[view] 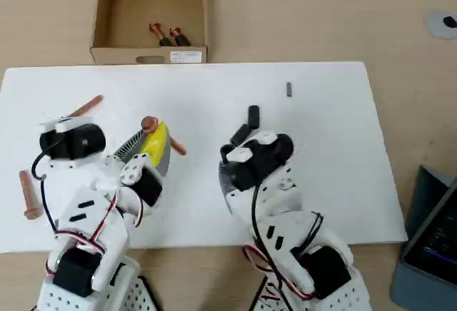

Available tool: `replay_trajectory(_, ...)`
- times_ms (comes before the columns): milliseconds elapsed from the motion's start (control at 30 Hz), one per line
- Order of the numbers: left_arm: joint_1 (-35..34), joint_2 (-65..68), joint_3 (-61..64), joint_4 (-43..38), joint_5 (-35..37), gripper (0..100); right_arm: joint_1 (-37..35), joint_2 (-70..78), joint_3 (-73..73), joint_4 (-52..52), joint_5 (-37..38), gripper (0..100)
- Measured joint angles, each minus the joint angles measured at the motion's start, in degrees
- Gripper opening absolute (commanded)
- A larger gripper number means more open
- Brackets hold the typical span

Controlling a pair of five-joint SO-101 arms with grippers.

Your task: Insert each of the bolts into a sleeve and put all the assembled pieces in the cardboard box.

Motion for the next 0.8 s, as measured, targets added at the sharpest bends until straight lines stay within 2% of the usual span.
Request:
replay_trajectory(267,0.1,-0.2,-1.9,0.0,5.7,0,-3.1,0.0,0.0,0.0,0.0,0.9)
replay_trajectory(433,0.2,-0.2,-4.3,0.0,6.2,0,-6.2,0.0,0.4,-1.1,4.8,0.9)
replay_trajectory(800,0.2,-0.3,-7.0,0.0,6.2,0,-6.4,0.0,4.0,-9.5,13.3,0.9)
